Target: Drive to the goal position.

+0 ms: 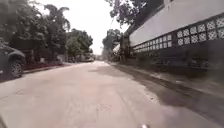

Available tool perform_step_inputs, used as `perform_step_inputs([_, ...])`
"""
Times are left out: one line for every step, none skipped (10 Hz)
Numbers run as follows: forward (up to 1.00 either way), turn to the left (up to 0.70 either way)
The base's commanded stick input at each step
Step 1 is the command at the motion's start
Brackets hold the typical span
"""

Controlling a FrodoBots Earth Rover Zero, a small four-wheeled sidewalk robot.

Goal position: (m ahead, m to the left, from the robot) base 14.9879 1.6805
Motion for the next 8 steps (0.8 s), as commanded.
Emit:
perform_step_inputs([0.7,0.35])
perform_step_inputs([0.7,0.35])
perform_step_inputs([0.7,0.27])
perform_step_inputs([0.7,0.0])
perform_step_inputs([0.7,0.0])
perform_step_inputs([0.7,0.0])
perform_step_inputs([0.7,0.0])
perform_step_inputs([0.7,0.0])
